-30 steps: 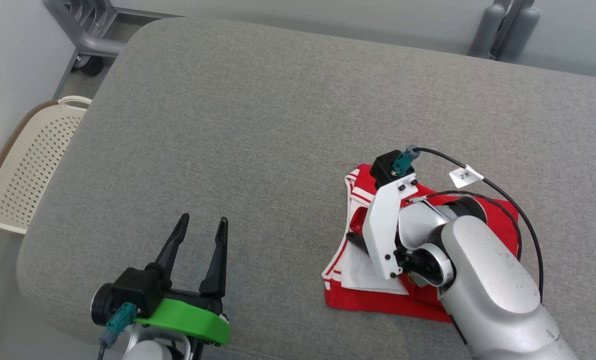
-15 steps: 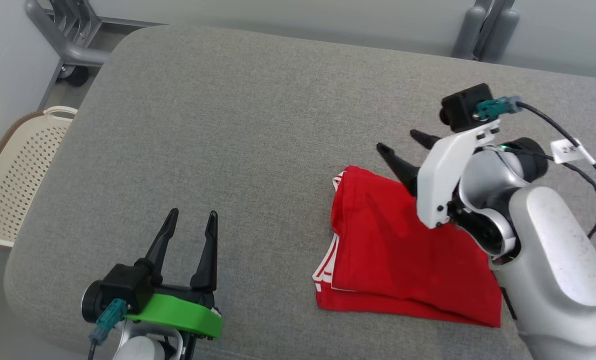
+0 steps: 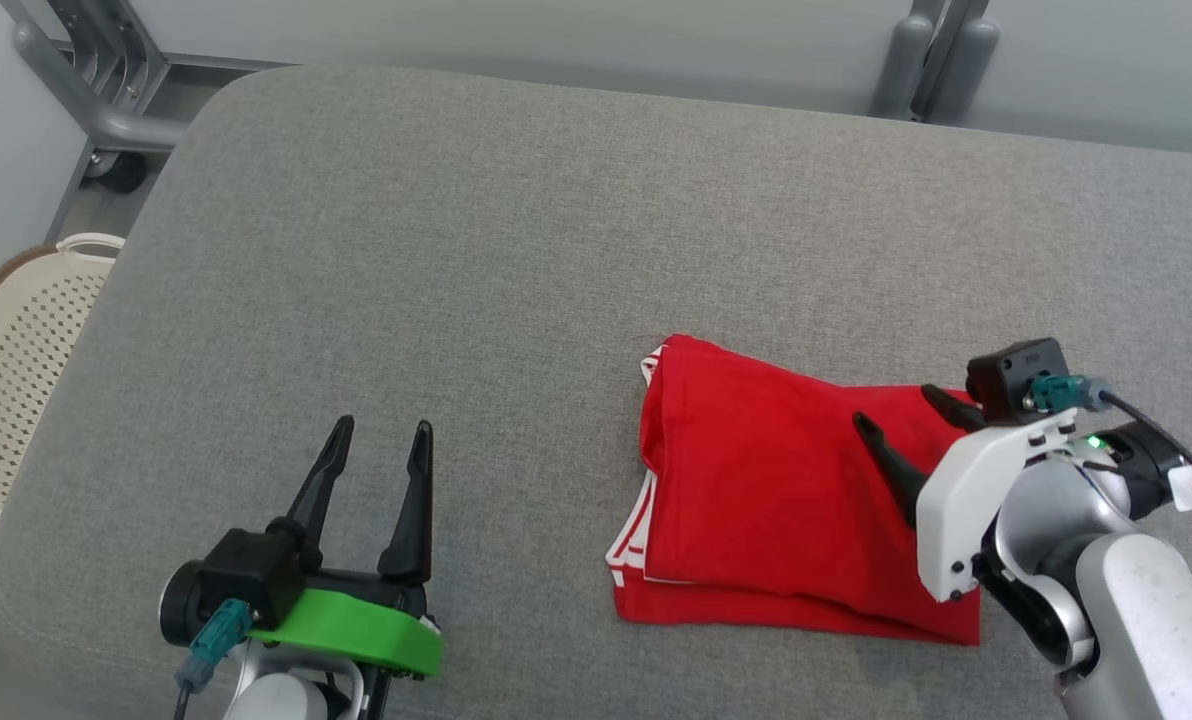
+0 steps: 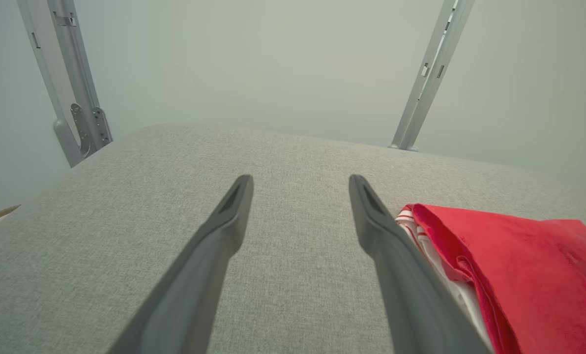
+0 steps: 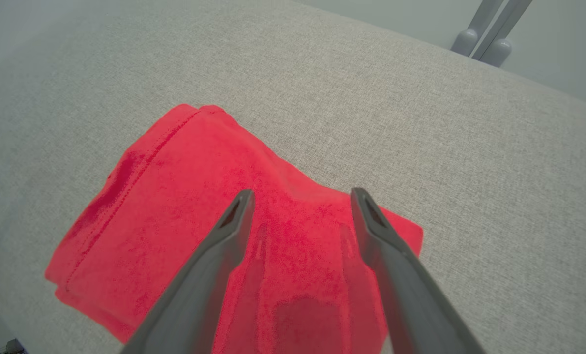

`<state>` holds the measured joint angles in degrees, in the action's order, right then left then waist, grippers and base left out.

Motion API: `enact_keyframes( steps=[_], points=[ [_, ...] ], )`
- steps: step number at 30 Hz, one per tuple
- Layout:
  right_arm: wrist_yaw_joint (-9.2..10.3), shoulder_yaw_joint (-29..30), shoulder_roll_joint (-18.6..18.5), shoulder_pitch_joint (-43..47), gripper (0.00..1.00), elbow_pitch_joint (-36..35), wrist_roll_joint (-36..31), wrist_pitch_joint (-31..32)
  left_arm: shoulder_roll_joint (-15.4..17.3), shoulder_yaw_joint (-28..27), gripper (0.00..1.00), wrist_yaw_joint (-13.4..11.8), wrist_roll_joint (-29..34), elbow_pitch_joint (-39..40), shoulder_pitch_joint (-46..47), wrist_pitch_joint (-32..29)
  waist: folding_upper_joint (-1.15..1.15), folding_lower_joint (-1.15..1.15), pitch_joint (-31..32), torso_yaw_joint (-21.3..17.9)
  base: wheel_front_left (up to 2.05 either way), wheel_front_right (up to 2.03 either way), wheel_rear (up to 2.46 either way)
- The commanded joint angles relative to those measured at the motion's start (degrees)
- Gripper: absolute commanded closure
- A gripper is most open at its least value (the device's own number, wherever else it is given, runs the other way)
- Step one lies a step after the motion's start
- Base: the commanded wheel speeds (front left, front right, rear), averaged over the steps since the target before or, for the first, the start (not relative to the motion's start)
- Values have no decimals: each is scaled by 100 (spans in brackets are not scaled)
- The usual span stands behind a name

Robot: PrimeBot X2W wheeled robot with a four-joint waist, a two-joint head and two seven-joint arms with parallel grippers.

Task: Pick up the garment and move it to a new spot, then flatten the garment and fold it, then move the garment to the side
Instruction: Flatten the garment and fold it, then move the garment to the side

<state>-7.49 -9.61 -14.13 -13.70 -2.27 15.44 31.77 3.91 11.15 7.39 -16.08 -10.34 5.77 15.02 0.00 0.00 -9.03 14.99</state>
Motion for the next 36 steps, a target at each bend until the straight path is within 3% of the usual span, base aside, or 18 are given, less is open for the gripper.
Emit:
enact_keyframes(
  steps=[1,5,6,8,9,10,13,14,25,36],
  points=[
    [1,-30,-8,188,0,-35,-72,-125,-8,-20,0,16,33,15,-51,14,0,0,-5,-14,0,0,0],
    [1,-214,83,391,1,53,-160,-314,-2,-35,0,16,21,25,-54,14,0,0,-30,-64,0,0,0],
    [1,-280,103,384,24,99,-173,-354,-3,-36,0,16,20,25,-51,14,0,0,-37,-75,0,0,0],
    [1,-439,145,318,46,206,-227,-415,-3,-20,0,16,19,18,-30,14,0,0,-48,-80,0,0,0],
    [1,-519,168,259,51,246,-271,-438,-5,-7,0,16,21,16,-12,14,0,0,-57,-78,0,0,0],
    [1,-570,193,214,47,291,-303,-457,-5,0,0,16,20,16,6,14,0,0,-63,-76,0,0,0],
    [2,-510,285,188,8,420,-419,-479,4,48,0,16,30,2,33,14,0,0,-59,-61,0,0,0],
    [2,-445,326,218,0,441,-464,-435,6,63,0,16,31,-8,29,14,0,0,-49,-51,0,0,0],
    [1,1059,883,1089,0,-291,-954,335,50,11,0,16,43,-9,-166,14,0,0,50,-116,0,0,0],
    [1,1335,1073,1170,0,-227,-975,311,108,84,0,16,57,15,-25,14,0,0,-90,-223,0,0,0]
  ],
)
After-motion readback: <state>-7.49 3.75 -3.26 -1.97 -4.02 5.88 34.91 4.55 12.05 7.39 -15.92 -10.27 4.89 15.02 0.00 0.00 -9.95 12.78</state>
